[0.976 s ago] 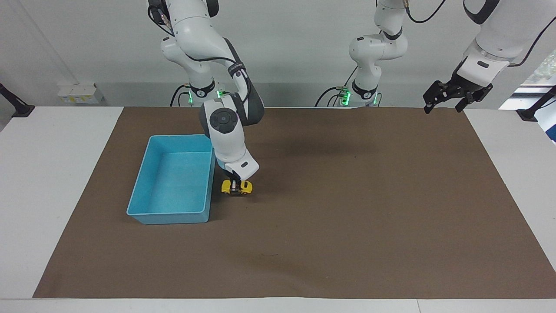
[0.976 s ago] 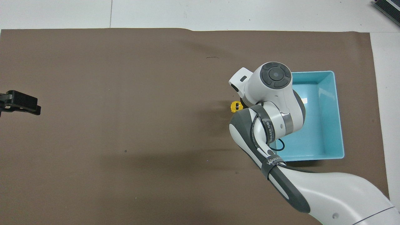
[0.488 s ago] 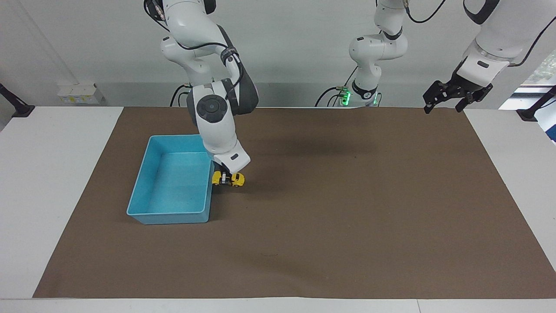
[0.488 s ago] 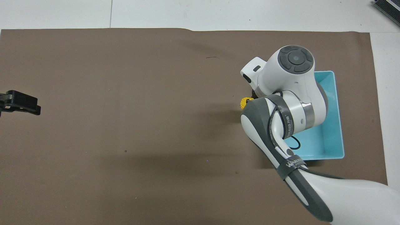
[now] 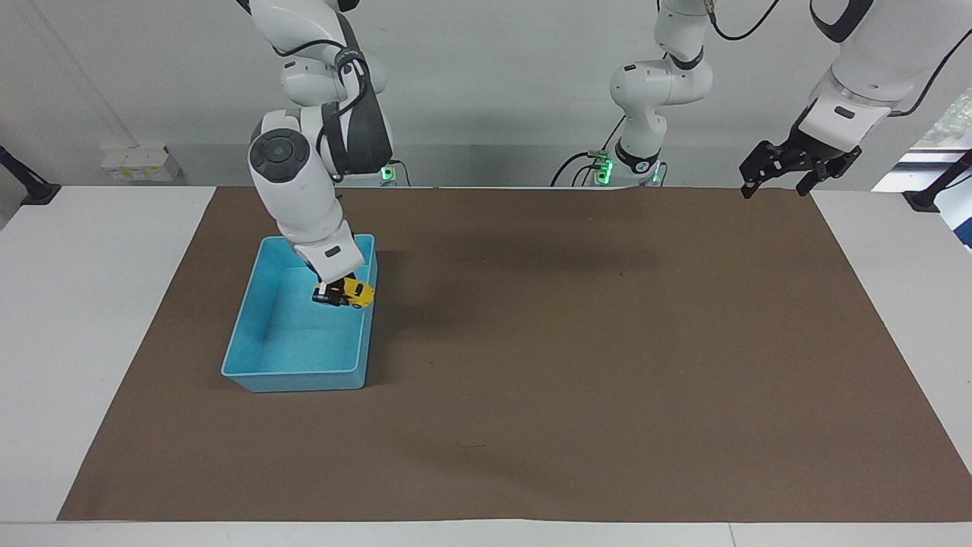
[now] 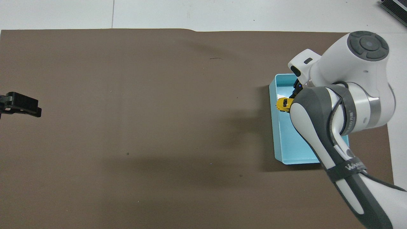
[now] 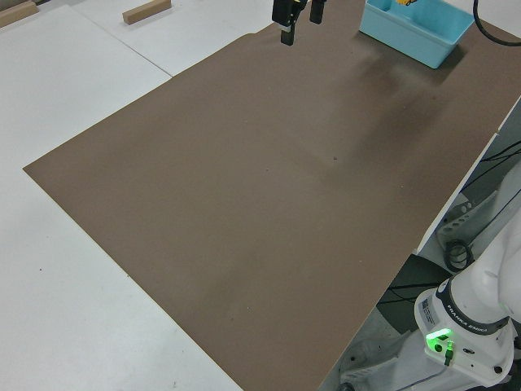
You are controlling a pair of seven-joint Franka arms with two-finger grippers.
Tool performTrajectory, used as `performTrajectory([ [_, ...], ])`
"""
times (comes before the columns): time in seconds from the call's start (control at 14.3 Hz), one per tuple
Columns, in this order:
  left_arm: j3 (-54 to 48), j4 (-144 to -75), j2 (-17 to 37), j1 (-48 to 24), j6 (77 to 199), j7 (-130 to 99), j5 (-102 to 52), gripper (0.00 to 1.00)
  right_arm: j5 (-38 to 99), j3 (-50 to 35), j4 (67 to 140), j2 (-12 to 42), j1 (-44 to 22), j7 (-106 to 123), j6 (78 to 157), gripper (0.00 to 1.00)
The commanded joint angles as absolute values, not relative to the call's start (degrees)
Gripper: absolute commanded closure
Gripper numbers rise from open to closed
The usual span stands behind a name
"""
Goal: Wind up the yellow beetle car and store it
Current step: 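Lift the car with the right gripper over the blue bin, then lower the car into the bin and open the right gripper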
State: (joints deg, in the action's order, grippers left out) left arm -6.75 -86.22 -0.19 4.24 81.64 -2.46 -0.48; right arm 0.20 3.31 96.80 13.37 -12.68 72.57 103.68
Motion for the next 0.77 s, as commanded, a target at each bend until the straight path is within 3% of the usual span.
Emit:
performTrajectory([
  [0.0,-7.47,-85.43,-0.18,5.27,80.6,-2.81,0.09,0.0,-0.7,2.72,102.81,10.29,-9.59,78.03,105.29,0.91],
  [0.42,-7.47,-85.52,-0.18,5.27,80.6,-2.81,0.09,0.0,-1.14,2.81,115.11,4.58,-6.42,85.68,114.94,0.91],
  [0.7,-7.47,-85.52,-0.18,5.27,80.6,-2.81,0.09,0.0,-1.67,2.81,119.0,4.92,-5.1,89.12,119.87,0.91],
])
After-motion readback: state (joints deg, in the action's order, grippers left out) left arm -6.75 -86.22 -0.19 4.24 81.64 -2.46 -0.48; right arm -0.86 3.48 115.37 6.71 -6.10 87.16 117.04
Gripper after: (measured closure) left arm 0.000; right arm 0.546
